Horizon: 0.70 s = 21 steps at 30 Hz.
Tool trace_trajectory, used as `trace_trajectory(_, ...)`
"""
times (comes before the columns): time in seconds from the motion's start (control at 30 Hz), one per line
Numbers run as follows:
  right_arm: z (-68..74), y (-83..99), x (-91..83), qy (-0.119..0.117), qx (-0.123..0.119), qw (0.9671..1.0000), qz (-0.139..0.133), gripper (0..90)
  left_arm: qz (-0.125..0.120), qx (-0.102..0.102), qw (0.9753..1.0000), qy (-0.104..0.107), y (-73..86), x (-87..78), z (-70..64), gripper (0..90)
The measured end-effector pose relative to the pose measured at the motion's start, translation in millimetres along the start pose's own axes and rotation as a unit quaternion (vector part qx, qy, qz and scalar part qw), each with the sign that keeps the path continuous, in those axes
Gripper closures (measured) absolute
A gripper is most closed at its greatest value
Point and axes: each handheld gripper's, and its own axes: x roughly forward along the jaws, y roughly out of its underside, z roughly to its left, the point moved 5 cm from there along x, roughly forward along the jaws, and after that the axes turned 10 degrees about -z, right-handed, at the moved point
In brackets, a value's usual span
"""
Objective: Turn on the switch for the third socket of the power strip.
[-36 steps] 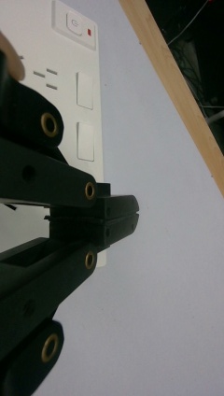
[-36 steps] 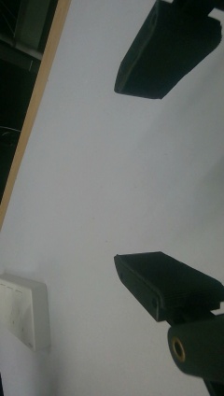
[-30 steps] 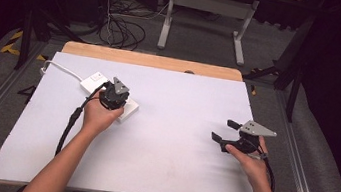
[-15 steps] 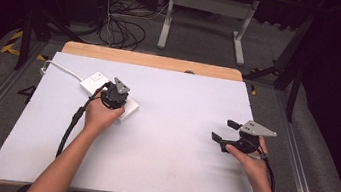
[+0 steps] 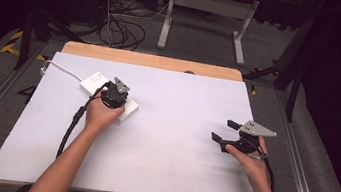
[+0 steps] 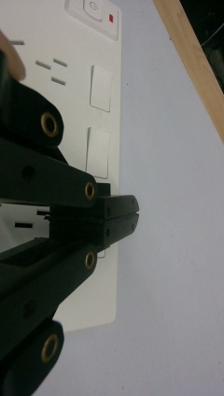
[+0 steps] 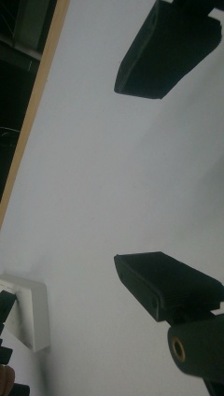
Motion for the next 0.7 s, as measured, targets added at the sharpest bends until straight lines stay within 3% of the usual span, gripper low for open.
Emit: trace_trajectory(0.7, 0.4, -0.2, 0.0, 0.001, -0.001, 1.0000, 0.000, 15.1, -0.002, 0.010, 0.9999, -0.006, 0.2, 1.3, -3.1, 89.9)
